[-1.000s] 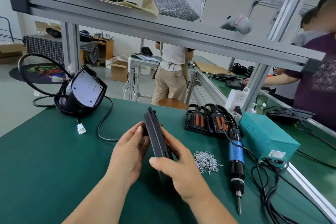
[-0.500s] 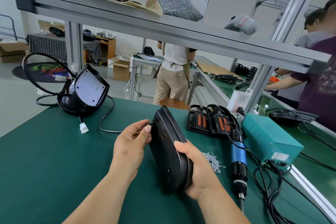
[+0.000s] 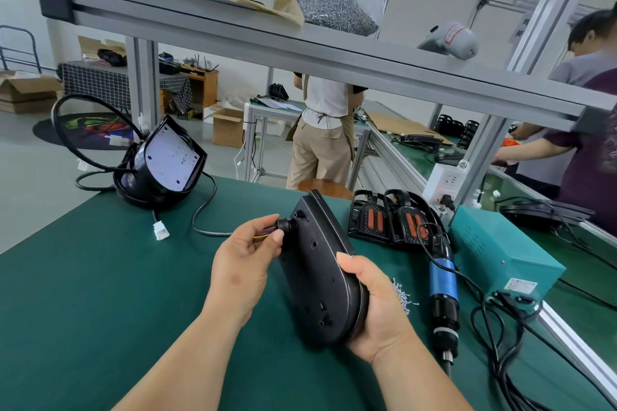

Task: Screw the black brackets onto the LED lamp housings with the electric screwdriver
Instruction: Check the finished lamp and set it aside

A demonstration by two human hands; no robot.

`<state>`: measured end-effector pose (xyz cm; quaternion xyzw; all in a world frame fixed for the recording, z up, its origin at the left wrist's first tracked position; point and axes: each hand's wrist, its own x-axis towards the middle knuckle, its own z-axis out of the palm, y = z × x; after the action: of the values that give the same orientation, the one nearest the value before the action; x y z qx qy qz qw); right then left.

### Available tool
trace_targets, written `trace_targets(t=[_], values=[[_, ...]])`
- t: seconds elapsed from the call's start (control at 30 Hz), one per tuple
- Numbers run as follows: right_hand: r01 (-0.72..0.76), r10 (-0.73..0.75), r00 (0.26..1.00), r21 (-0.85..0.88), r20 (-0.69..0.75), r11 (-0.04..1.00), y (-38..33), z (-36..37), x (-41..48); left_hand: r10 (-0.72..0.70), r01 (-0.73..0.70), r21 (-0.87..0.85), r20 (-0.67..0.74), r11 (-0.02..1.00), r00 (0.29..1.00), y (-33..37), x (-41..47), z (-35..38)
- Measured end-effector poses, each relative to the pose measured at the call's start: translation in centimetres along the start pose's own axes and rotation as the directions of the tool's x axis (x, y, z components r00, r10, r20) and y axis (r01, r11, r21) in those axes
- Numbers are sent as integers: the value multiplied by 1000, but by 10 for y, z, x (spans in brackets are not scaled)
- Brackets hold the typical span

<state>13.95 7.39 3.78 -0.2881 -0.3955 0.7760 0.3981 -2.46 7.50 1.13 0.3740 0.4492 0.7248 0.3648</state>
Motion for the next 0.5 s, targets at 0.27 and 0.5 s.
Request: trace_targets(t=[0.27, 0.5], values=[[127, -118, 991, -163, 65, 978, 1, 4, -1, -6, 8, 152, -15, 988, 1000, 5, 1, -6], [137, -122, 989, -209, 83, 968, -1, -1, -2, -11, 5, 191, 31, 982, 999, 7, 0, -4]])
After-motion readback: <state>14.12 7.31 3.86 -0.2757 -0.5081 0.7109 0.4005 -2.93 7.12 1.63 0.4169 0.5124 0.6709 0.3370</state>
